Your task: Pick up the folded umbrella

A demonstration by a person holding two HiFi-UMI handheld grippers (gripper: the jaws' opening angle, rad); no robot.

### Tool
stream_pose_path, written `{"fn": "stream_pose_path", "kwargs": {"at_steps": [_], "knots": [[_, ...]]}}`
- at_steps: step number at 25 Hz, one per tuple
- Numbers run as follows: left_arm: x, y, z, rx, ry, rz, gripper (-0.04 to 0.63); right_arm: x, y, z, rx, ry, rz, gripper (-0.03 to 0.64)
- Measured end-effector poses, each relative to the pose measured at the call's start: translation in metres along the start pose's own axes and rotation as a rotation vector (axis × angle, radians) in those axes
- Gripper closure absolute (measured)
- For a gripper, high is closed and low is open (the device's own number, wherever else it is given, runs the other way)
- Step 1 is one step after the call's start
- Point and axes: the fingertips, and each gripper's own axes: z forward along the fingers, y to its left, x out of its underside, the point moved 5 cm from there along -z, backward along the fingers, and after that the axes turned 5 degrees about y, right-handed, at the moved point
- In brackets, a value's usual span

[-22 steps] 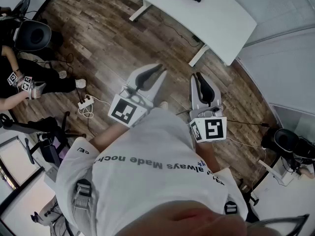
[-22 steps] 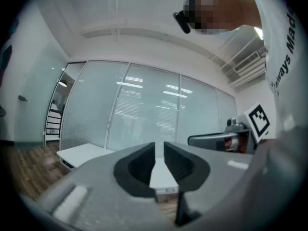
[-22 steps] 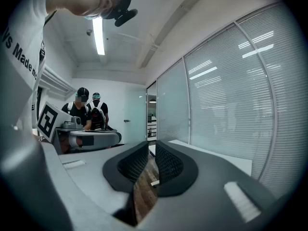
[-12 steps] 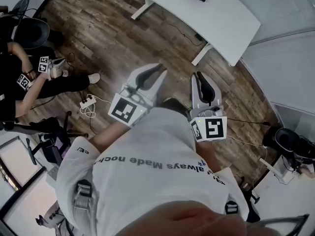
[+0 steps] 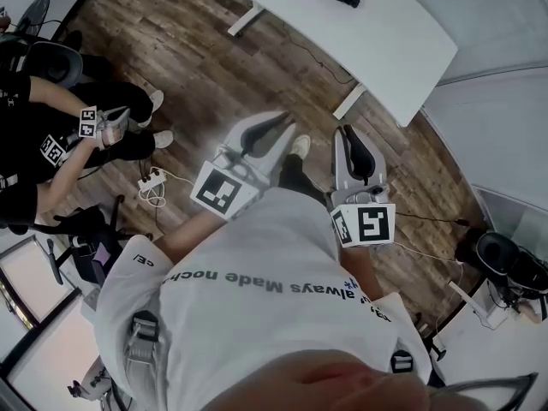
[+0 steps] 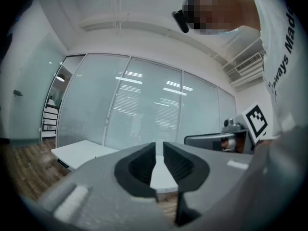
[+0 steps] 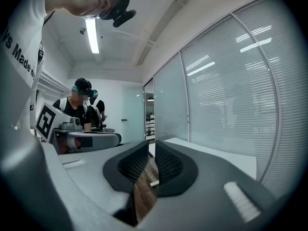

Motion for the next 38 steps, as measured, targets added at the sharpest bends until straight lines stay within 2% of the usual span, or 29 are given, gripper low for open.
{"fn": "stream_pose_path", "kwargs": {"at_steps": [13,18,24,30,34,38], "knots": [[-0.032,0.024,0.192,-0.001,-0.006,0.022,0.558,-0.03,-0.184,0.051,0.02,-0.025,0.011,0.578],[-0.027,0.032,0.239,-0.01,0.022,0.031,0.563,-0.031,-0.23,0.07,0.013,-0.017,0.015,0.58],[-0.026,0.055,0.276,-0.015,0.034,0.015,0.565,-0.03,-0.261,0.1,0.006,-0.003,0.036,0.58],[-0.026,0.103,0.312,-0.017,0.043,0.011,0.566,-0.036,-0.286,0.153,0.004,0.012,0.03,0.58],[-0.037,0.155,0.339,-0.015,0.039,0.003,0.566,-0.052,-0.301,0.209,0.002,0.015,0.018,0.58],[-0.053,0.212,0.362,-0.004,0.023,0.029,0.566,-0.074,-0.313,0.269,0.001,0.011,-0.007,0.58]]}}
